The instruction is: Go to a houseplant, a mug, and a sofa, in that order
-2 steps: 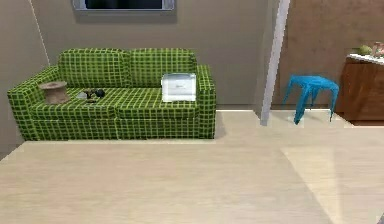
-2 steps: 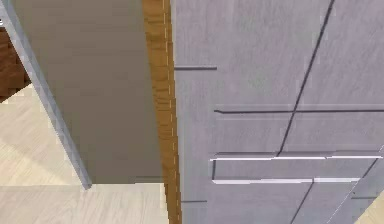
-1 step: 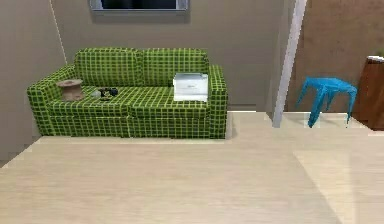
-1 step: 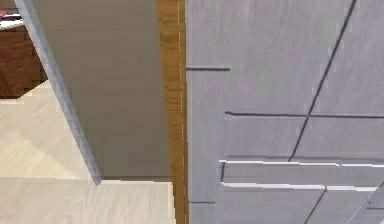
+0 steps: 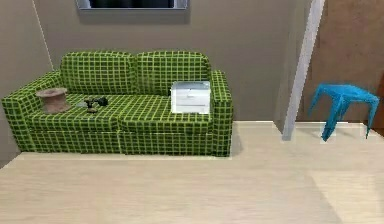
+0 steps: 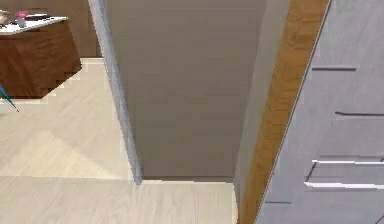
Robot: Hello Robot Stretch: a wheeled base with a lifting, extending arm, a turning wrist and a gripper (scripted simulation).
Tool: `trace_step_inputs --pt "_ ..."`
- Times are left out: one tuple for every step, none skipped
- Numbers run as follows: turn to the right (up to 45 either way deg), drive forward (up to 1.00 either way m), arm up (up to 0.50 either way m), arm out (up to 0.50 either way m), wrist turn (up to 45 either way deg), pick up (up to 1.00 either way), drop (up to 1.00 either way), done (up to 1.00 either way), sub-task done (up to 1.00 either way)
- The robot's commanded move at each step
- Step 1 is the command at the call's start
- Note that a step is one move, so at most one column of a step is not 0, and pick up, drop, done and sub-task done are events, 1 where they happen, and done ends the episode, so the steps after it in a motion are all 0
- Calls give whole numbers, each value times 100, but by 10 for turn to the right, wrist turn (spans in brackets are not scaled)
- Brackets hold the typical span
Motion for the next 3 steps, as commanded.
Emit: trace_step_inputs --pt "330 0 0 0 0 0 0 0 0" --pt "0 100 0 0 0 0 0 0 0" --pt "30 0 0 0 0 0 0 0 0"
